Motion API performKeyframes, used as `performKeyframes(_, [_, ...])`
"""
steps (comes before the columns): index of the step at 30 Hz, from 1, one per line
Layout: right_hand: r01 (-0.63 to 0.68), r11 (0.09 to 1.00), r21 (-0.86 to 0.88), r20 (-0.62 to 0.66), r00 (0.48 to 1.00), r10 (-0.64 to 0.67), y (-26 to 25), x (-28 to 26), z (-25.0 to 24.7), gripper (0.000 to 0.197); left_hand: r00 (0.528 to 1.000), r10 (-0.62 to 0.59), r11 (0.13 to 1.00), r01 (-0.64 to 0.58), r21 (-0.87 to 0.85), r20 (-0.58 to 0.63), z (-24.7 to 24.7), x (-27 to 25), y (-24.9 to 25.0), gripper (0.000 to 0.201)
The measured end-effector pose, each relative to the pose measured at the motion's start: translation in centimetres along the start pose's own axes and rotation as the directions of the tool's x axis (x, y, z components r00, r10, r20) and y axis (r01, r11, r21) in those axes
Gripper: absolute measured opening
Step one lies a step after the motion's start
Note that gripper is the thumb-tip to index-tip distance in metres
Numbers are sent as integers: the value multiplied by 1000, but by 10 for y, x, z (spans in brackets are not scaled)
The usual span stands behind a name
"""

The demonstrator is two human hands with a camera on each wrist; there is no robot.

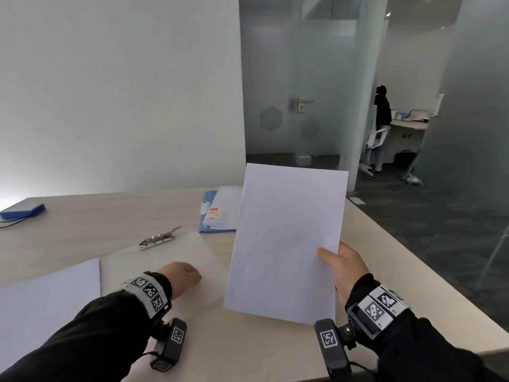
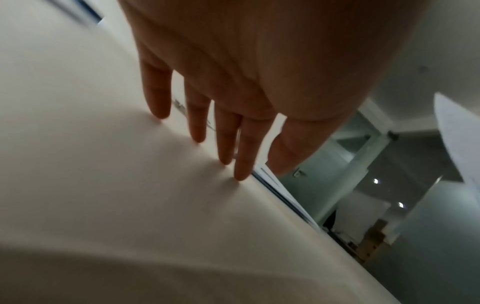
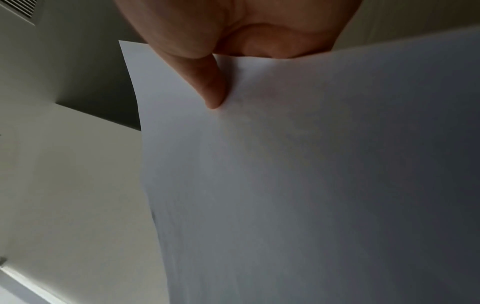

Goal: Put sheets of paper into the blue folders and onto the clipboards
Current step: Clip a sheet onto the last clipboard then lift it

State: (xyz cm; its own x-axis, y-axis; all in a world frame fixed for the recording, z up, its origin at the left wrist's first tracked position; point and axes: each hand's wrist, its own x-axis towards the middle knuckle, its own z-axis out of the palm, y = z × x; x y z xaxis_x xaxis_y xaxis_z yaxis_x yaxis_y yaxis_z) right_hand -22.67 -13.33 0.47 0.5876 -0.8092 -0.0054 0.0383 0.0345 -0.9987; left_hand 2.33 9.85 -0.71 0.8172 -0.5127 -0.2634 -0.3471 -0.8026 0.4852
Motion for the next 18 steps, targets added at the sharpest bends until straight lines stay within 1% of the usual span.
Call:
performKeyframes(3, [-16, 1000, -4, 62, 998, 16, 2, 3, 29, 21, 1000, -18, 1000, 18, 3, 22, -12, -19, -12, 20])
performKeyframes(5, [-36, 999, -9, 102, 994, 37, 6, 4, 50, 21, 995, -44, 998, 49, -48, 92, -19, -35, -17, 18])
performKeyframes(7, [-63, 998, -24, 148, 987, 66, 13, 5, 69, 21, 981, -44, 981, 78, -175, 190, -25, -50, -25, 23])
performKeyframes(8, [-77, 996, -37, 175, 981, 83, 17, 5, 79, 21, 976, -36, 959, 95, -267, 216, -27, -56, -32, 26])
performKeyframes(9, [-92, 994, -50, 201, 975, 100, 21, 4, 89, 21, 974, -26, 917, 112, -382, 224, -29, -60, -39, 27])
performKeyframes(10, [-110, 992, -64, 224, 967, 122, 24, 2, 98, 21, 978, -22, 856, 125, -501, 206, -30, -63, -46, 26])
performKeyframes(11, [-132, 988, -77, 245, 958, 147, 28, 0, 108, 21, 987, -24, 779, 119, -616, 160, -33, -66, -52, 24])
performKeyframes(13, [-176, 980, -96, 296, 935, 197, 35, -4, 127, 20, 998, -50, 653, 65, -754, 42, -38, -68, -62, 25])
performKeyframes(15, [-211, 969, -128, 348, 906, 243, 39, -11, 145, 19, 994, -99, 603, 19, -798, -51, -43, -67, -72, 22])
performKeyframes(17, [-238, 957, -167, 393, 874, 285, 41, -17, 160, 18, 983, -161, 604, 29, -796, -86, -48, -66, -85, 17])
performKeyframes(18, [-249, 951, -181, 418, 856, 304, 42, -18, 165, 18, 978, -193, 614, 56, -787, -81, -49, -65, -93, 16])
